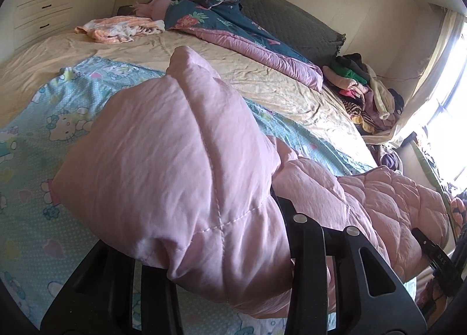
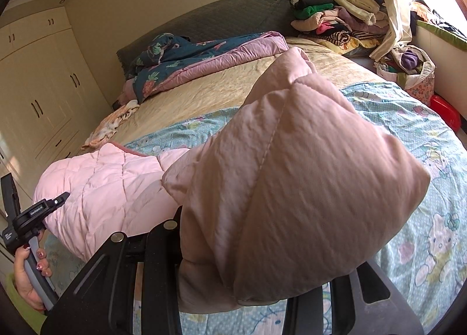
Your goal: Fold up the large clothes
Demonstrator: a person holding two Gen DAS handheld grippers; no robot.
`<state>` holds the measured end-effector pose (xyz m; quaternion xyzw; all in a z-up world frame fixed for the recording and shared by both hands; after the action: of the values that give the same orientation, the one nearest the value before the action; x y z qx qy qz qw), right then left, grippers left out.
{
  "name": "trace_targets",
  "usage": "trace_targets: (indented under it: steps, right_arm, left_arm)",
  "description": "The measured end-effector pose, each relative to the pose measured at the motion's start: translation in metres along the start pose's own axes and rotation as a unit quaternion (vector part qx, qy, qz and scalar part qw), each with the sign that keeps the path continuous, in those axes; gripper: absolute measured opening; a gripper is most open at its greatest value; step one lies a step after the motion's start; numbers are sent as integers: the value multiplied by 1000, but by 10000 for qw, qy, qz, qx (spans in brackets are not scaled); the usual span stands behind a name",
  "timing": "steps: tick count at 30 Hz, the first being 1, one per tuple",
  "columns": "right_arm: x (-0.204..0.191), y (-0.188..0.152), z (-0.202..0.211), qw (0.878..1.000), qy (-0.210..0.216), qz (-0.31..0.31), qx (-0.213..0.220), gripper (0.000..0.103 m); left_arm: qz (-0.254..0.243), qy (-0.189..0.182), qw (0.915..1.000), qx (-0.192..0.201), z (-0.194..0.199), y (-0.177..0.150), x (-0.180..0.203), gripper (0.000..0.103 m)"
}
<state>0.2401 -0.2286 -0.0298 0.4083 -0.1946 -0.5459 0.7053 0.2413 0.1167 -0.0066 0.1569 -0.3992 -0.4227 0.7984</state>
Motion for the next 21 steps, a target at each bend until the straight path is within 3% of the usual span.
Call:
trace_targets:
  steps: [21]
  right_arm:
    - [-16,-65,39,9995,-161,245,72,33]
  left_arm:
    - [-301,83,9995,43,36,-53,-35,30]
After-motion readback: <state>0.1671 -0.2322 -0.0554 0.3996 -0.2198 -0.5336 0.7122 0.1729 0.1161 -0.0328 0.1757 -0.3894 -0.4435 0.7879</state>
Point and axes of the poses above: each gripper's, at about its wrist camera, not at the fingertips, and z roughly against the way its jaws point, x to its right, y to its top, the point moved 5 cm from there along -z, roughly the way its jaws point, and after that the axes turned 13 degrees about z, right-handed, at the moved point
